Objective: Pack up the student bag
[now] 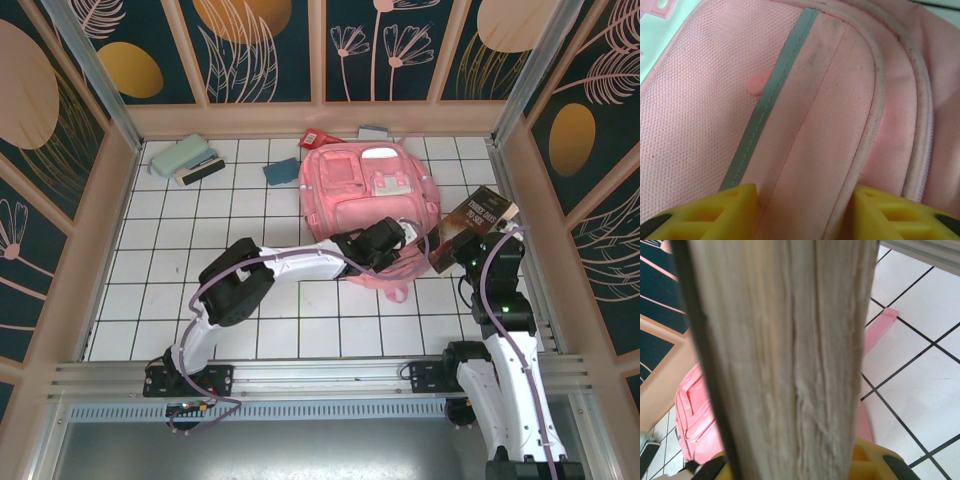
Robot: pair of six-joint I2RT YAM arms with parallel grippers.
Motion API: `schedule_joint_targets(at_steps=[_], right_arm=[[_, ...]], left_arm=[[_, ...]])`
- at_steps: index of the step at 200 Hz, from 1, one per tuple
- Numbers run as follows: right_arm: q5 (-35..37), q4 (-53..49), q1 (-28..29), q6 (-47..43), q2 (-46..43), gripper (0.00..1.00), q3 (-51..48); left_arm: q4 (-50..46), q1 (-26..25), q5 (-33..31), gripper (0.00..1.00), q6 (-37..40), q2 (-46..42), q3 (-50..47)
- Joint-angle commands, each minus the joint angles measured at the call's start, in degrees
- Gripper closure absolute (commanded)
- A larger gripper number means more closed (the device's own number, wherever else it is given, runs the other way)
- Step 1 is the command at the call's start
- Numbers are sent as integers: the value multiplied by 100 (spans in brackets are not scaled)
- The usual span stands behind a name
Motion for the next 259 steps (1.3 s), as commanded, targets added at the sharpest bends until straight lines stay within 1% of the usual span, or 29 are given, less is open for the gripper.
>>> schedule_joint_targets(at_steps=[1, 8, 12, 16, 23, 45, 70, 108, 123, 136, 140, 146, 156, 170, 181, 207, 233, 259], right_arm=[[-178, 332, -67, 76, -87, 100, -54], [-178, 334, -66, 76, -86, 100, -60], [-178, 334, -66, 76, -90, 100, -64], [-178, 334, -73, 79, -92, 100, -64], [-176, 326, -71, 70, -98, 100, -73], [-151, 274, -89, 67, -96, 100, -65], [74, 181, -120, 109, -158, 100, -31], [654, -107, -138, 164, -305, 100, -28], [420, -12, -147, 121, -315, 100, -91], [-77, 208, -145, 151, -266, 100, -225], [-170, 307, -147, 174, -257, 100, -285], [-524, 460, -148, 230, -240, 100, -389], [-913, 742, -148, 327, -213, 100, -549], [-1358, 1164, -148, 501, -178, 100, -738], [-1646, 1519, -147, 704, -145, 100, -885], [-2455, 2881, -143, 1424, 165, 100, -1369], [-2806, 4369, -98, 2110, 719, 100, -1735], [-2639, 5582, 143, 2537, 1308, 100, -1817]], left_arm=[[-154, -7, -808, 58, 369, 240, 228], [-116, -7, -879, 72, 393, 241, 229], [-87, -7, -911, 82, 401, 232, 222], [-51, -7, -945, 90, 396, 201, 212], [34, -7, -985, 100, 376, 132, 180], [420, -7, -1140, 100, 281, -234, -49], [684, 14, -1500, 100, 113, -604, -79], [499, 74, -1955, 100, -210, -740, 475], [346, 85, -2093, 100, -362, -710, 774], [239, 98, -2114, 100, -487, -721, 1022], [217, 107, -2119, 100, -536, -729, 1086], [192, 109, -2127, 100, -613, -750, 1189], [170, 122, -2105, 100, -683, -791, 1316], [117, 123, -2041, 100, -748, -858, 1489], [67, 119, -1871, 100, -796, -900, 1606], [14, 118, -1572, 100, -915, -959, 1751], [-109, 118, -1318, 100, -1098, -960, 1918], [-233, 123, -1226, 100, -1162, -900, 2124]])
